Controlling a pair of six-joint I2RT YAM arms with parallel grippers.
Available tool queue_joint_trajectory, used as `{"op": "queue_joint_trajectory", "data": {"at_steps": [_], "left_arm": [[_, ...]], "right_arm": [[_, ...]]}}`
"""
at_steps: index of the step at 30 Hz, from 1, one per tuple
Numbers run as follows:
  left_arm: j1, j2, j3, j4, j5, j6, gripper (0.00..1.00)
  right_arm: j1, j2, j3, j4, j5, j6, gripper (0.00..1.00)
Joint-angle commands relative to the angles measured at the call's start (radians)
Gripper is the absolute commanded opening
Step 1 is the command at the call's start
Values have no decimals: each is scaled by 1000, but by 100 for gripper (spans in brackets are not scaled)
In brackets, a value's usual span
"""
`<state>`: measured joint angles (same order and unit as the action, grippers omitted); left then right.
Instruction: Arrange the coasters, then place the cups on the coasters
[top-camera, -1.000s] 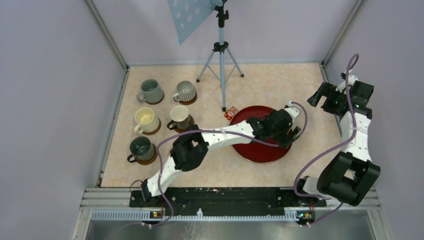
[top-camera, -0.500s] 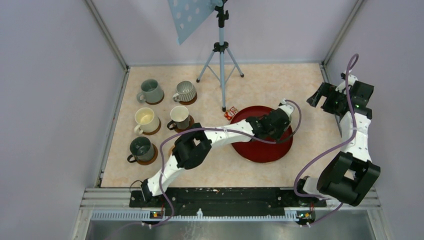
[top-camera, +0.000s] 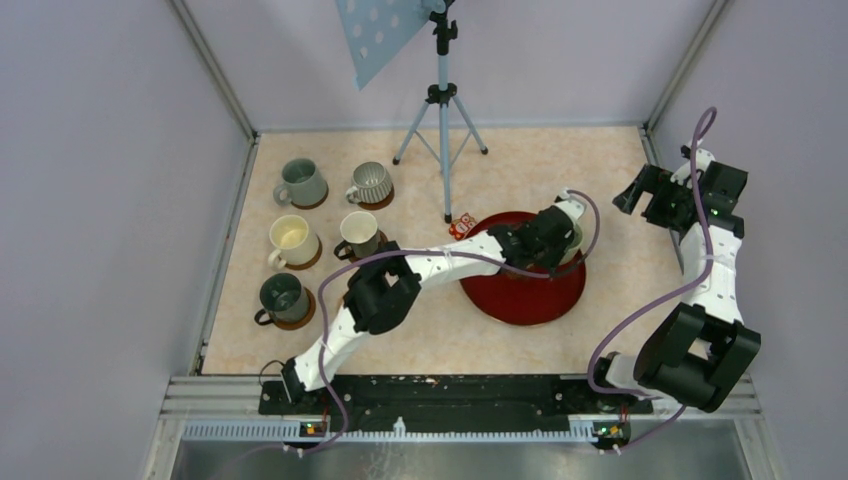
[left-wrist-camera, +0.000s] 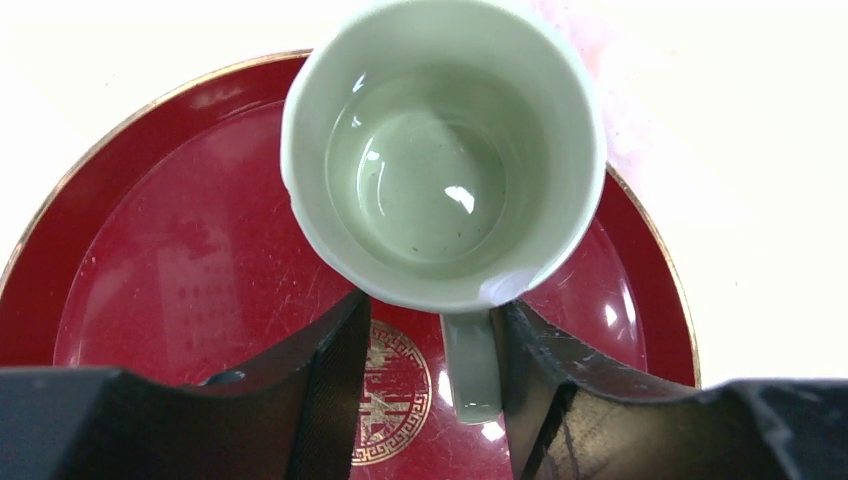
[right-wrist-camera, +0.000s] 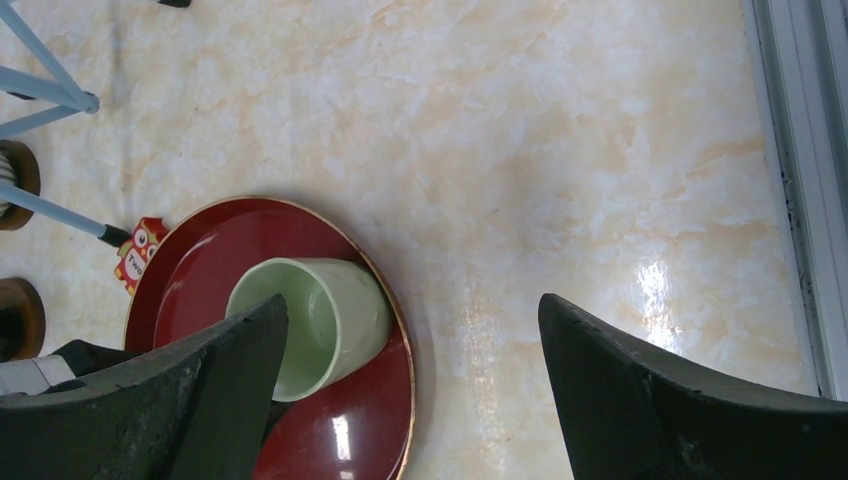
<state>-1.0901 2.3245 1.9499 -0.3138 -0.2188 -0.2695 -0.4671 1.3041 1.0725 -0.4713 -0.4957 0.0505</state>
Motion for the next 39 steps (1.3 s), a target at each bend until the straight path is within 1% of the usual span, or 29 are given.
{"op": "queue_joint_trajectory", "data": {"at_steps": [1,5,10,12,13,17,18,22,25,30,33,39], "left_arm": [[13,34,79,0,24,46,52],[16,43,85,-10,72,64,45],[16,59,120,-45,93,91,41],[20,62,128,-55,100,96,37],[22,60,129,-57,102,97,34],[32,35,128,-62,95,115,5],[34,25,126,-67,90,125,0],[39,-48,68,-94,67,165,0],[52,-148,-45,-63,78,183,0],[91,-331,-256,35,193,207,0],[95,-403,-314,30,261,229,0],[129,-589,-467,23,342,262,0]], "right_arm": [[-1,-9,7,26,-17,-15,94],[-1,-9,7,23,-19,-18,94],[-1,-11,4,20,-21,-20,94],[-1,-11,5,21,-22,-20,94],[-1,-12,5,21,-21,-22,94],[-2,-14,1,20,-18,-26,93],[-2,-14,0,19,-18,-28,93],[-1,-16,-3,19,-24,-30,93],[-1,-19,-6,20,-32,-31,93],[-1,-19,-12,21,-42,-32,93],[-1,-15,-15,20,-48,-33,93],[-1,-10,-19,20,-65,-36,93]]}}
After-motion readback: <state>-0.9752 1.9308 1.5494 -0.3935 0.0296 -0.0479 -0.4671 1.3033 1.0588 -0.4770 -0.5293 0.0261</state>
